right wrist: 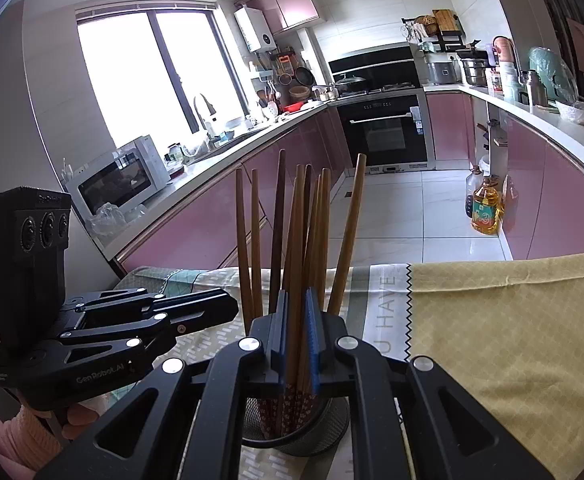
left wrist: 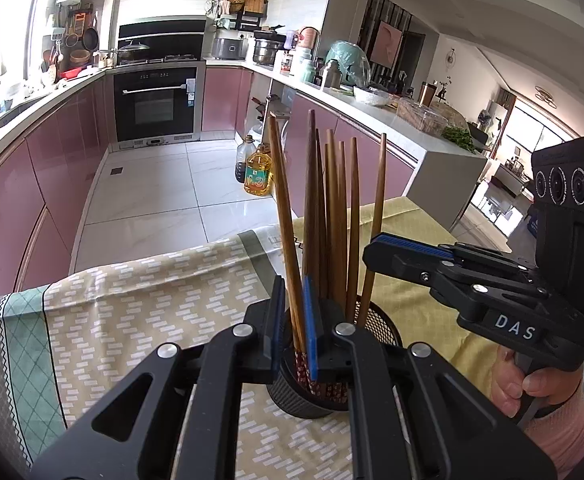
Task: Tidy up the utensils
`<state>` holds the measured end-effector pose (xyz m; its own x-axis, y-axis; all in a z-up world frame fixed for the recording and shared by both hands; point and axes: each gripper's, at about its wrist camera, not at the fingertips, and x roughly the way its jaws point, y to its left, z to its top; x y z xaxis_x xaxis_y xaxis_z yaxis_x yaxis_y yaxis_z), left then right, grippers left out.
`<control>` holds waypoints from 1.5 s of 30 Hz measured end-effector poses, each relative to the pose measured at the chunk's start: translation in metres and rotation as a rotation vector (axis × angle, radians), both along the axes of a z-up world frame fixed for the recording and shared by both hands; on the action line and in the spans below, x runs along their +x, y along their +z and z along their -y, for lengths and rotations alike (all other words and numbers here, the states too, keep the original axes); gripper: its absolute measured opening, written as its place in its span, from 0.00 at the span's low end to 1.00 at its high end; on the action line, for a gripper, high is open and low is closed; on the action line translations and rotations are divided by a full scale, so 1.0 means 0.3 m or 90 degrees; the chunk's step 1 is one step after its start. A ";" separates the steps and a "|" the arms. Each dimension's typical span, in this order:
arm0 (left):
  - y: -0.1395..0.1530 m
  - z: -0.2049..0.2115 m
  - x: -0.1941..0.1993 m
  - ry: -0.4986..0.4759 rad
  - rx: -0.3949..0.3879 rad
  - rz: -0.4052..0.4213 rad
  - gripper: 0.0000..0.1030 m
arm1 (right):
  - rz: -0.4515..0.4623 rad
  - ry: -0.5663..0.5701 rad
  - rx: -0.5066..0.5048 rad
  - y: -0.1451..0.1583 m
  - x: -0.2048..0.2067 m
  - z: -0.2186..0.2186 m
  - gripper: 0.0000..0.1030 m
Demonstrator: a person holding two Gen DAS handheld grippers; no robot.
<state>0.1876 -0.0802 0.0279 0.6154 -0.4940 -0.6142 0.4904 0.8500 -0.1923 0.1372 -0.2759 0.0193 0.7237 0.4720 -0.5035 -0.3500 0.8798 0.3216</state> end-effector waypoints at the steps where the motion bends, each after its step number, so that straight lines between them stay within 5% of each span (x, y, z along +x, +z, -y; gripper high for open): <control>1: -0.001 -0.004 -0.005 0.002 0.000 0.005 0.09 | 0.005 -0.001 -0.006 0.004 -0.010 -0.005 0.12; 4: -0.002 -0.035 -0.038 0.015 -0.003 0.026 0.25 | 0.031 0.002 -0.022 0.020 -0.053 -0.015 0.21; 9: 0.002 -0.080 -0.123 0.061 0.003 0.084 0.59 | 0.089 -0.016 -0.067 0.032 -0.147 -0.046 0.61; 15: -0.007 -0.168 -0.224 0.146 0.010 0.142 0.93 | 0.114 -0.042 -0.080 0.001 -0.207 -0.049 0.83; 20: -0.003 -0.235 -0.298 0.224 0.013 0.178 0.95 | 0.135 -0.062 -0.079 -0.024 -0.243 -0.069 0.94; 26: -0.010 -0.277 -0.382 0.268 0.026 0.214 0.95 | 0.165 -0.068 -0.087 -0.042 -0.295 -0.119 0.94; 45: 0.021 -0.276 -0.497 0.312 0.028 0.283 0.95 | 0.216 -0.090 -0.094 -0.024 -0.358 -0.143 0.94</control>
<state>0.0386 0.0027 0.0343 0.9620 -0.0723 -0.2633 0.0691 0.9974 -0.0216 0.0299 -0.2330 0.0122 0.9130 0.2969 -0.2799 -0.2875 0.9548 0.0752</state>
